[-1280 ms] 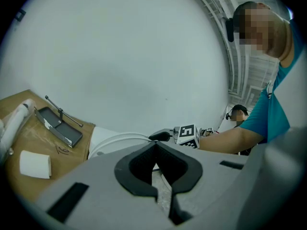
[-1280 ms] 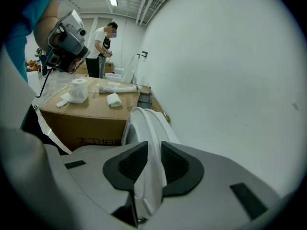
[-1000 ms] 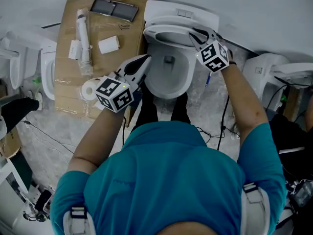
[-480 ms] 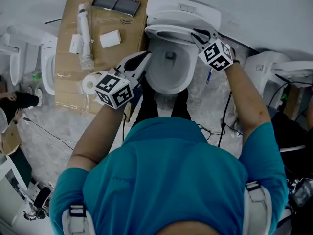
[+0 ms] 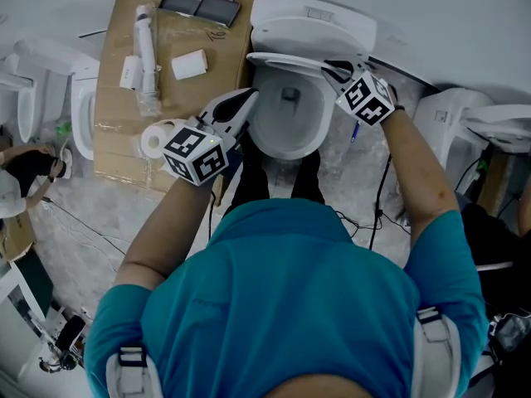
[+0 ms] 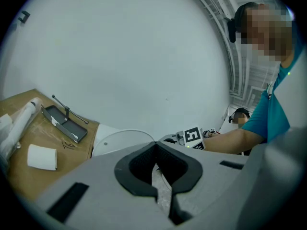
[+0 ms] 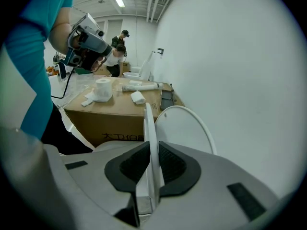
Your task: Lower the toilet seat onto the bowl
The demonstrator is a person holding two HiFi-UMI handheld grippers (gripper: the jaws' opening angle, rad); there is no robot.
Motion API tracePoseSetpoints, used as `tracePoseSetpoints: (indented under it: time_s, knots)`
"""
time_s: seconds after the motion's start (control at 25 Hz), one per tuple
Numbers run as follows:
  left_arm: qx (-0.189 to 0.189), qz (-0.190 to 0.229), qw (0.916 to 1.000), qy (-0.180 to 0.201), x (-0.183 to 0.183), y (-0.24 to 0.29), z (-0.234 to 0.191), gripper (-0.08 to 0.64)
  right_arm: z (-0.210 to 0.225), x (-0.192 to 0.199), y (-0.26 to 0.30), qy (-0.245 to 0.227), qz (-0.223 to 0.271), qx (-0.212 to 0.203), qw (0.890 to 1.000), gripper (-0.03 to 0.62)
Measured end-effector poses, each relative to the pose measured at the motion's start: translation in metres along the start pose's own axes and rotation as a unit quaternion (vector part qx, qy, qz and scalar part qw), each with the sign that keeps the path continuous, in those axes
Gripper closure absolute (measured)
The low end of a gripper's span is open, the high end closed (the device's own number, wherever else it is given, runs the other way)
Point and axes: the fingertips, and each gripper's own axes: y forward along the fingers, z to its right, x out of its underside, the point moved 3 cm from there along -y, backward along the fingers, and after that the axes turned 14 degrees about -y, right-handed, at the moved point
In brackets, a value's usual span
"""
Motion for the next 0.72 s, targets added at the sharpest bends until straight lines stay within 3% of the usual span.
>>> tracePoseSetpoints:
  time_s: [0.72]
  knots:
    - [-0.016,-0.017,0.9995,-0.021,0.032,-0.01,-0.007,0.555,-0.055,-0.008,-0.006,-0.018,0.016,-0.042,0.999,0.541]
